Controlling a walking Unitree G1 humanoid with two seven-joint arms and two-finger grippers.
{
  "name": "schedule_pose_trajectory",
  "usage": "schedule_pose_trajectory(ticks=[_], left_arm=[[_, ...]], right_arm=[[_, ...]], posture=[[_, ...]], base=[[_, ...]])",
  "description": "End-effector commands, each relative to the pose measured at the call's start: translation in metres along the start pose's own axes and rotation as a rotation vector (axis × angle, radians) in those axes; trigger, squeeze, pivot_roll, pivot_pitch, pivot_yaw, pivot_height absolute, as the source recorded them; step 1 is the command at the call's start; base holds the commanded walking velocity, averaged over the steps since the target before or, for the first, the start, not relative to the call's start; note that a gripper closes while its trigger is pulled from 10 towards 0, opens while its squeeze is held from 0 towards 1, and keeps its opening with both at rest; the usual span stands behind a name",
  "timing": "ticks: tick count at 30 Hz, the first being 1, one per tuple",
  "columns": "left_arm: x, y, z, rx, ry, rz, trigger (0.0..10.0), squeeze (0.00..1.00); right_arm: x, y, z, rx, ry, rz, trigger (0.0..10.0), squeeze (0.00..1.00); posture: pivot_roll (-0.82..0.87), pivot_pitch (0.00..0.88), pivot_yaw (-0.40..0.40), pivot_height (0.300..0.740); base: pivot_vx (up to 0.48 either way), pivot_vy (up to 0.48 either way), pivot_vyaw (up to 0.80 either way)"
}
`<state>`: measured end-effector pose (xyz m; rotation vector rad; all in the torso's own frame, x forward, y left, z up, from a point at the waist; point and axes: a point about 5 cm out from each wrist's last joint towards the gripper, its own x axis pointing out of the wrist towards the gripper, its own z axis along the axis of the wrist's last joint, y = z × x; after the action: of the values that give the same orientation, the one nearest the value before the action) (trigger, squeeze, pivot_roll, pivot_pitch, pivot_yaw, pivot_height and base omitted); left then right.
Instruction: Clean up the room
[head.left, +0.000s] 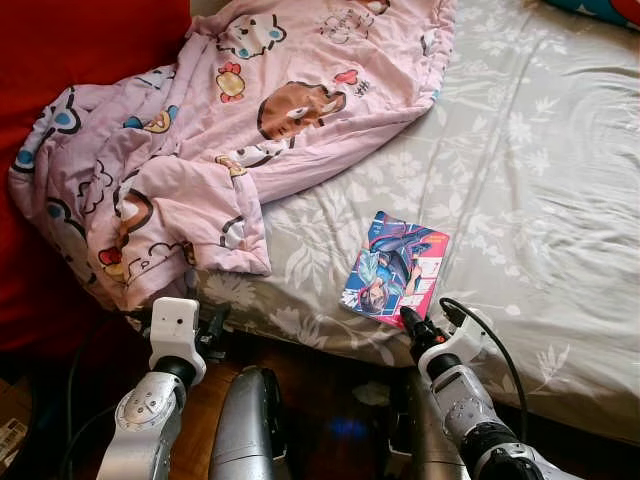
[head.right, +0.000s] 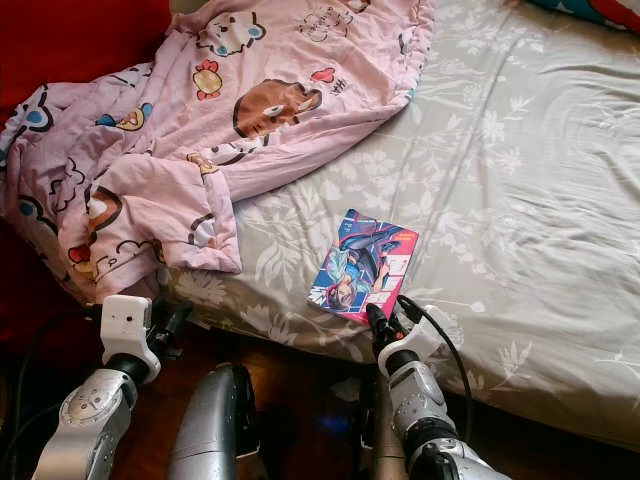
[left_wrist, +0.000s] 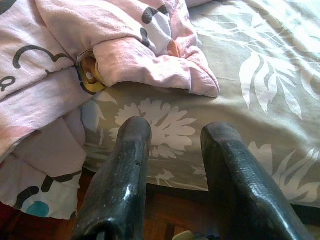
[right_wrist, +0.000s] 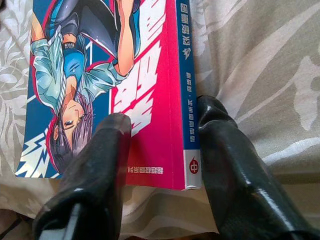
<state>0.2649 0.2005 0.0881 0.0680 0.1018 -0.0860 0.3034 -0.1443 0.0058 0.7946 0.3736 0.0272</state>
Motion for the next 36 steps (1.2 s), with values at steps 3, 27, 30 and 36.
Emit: schedule_pose_trajectory(ticks=[3, 27, 30, 36], left_arm=[[-0.002, 0.003, -0.009, 0.009, 0.041, 0.012, 10.0, 0.00], [0.015, 0.001, -0.008, 0.001, 0.020, 0.020, 10.0, 0.00], [0.018, 0.002, -0.008, -0.003, 0.015, 0.023, 10.0, 0.00], [0.027, -0.003, -0.008, -0.017, 0.006, 0.025, 10.0, 0.00]], right_arm=[[-0.009, -0.005, -0.029, 0.032, 0.107, -0.016, 0.0, 0.00], [-0.003, -0.003, 0.004, -0.181, -0.086, -0.100, 0.0, 0.00], [-0.001, 0.002, 0.016, -0.255, -0.167, -0.099, 0.0, 0.00], [0.000, 0.014, 0.029, -0.344, -0.267, -0.065, 0.0, 0.00]], posture=[[0.14, 0.292, 0.078, 0.587], [0.10, 0.209, 0.052, 0.587], [0.09, 0.199, 0.048, 0.587], [0.06, 0.169, 0.033, 0.587]], base=[[0.000, 0.000, 0.00], [0.000, 0.000, 0.00], [0.000, 0.000, 0.00], [0.000, 0.000, 0.00]])
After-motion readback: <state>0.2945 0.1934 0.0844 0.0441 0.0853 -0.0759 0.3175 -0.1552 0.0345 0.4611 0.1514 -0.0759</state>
